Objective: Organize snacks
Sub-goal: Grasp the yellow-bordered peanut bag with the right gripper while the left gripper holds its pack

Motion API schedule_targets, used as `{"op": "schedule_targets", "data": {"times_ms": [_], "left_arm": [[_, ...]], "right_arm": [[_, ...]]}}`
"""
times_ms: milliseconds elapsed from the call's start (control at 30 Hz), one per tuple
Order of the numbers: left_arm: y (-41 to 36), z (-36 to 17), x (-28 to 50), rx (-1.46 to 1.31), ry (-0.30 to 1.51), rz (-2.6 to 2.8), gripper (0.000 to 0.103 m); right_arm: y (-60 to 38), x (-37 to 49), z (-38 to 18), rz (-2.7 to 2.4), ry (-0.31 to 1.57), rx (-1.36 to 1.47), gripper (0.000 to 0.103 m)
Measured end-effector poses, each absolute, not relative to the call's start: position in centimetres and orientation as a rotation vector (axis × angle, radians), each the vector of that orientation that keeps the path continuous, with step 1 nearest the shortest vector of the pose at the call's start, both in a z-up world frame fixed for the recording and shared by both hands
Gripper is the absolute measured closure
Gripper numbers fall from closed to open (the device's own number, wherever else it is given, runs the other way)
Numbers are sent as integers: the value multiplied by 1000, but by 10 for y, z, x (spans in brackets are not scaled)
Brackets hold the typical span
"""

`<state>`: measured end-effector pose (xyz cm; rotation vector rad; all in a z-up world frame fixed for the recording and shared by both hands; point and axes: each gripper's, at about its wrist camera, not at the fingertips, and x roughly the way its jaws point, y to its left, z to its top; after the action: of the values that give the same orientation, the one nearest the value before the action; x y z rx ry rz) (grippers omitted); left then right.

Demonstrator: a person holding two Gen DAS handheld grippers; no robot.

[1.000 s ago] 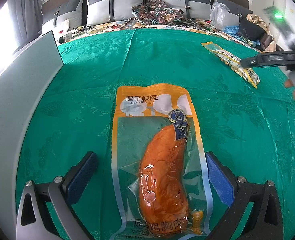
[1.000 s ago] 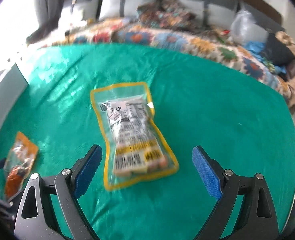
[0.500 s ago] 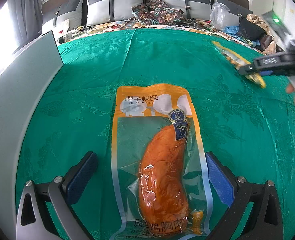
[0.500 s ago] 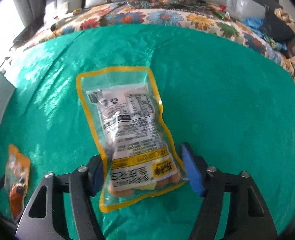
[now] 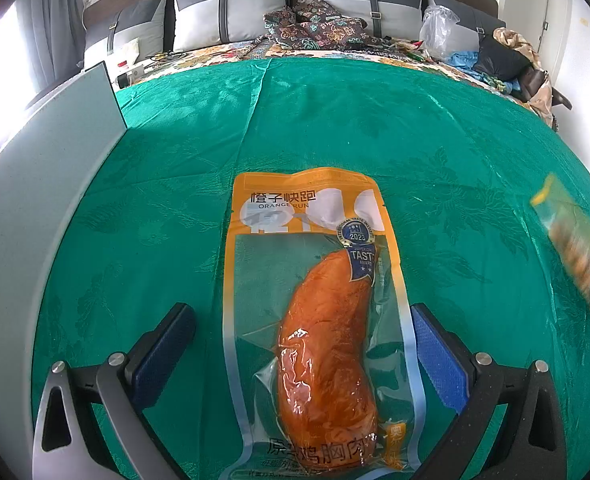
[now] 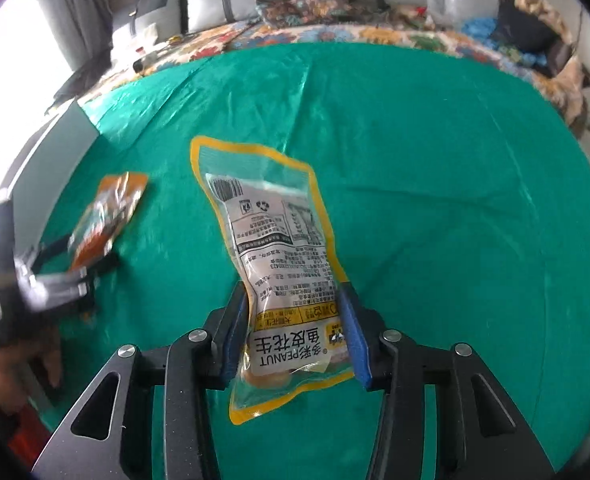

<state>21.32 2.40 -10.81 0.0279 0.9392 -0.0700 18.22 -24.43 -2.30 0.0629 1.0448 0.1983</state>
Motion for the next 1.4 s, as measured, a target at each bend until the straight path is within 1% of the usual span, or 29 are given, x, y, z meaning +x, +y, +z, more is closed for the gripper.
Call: {"op": "schedule_targets", "data": {"times_ms": [33, 67, 100, 133, 167, 200, 300, 333, 1400], "left_arm": [[24, -108, 213, 28, 939, -70, 0], [24, -108, 213, 28, 939, -70, 0], [24, -108, 213, 28, 939, -70, 0], [24, -108, 213, 28, 939, -70, 0], [24, -108, 213, 28, 939, -70, 0], [24, -108, 213, 28, 939, -69, 0], [24, -108, 213, 28, 939, -69, 0], [24, -109, 213, 28, 939, -69, 0], [24, -108, 213, 27, 939, -68, 0]], "right_arm": [[-241, 177, -27, 186, 1027, 48, 43], [-238, 174, -33, 180, 1021, 34, 25], [-233, 171, -43, 161, 1020, 4, 21], [-226, 169, -51, 125, 1009, -49, 20], [-219, 166, -56, 80, 964, -123, 15], [-216, 162, -57, 71, 928, -140, 15], [-225, 168, -62, 81, 930, -51, 12], [-230, 170, -64, 90, 942, -11, 9], [-231, 176, -64, 77, 942, -8, 8]]}}
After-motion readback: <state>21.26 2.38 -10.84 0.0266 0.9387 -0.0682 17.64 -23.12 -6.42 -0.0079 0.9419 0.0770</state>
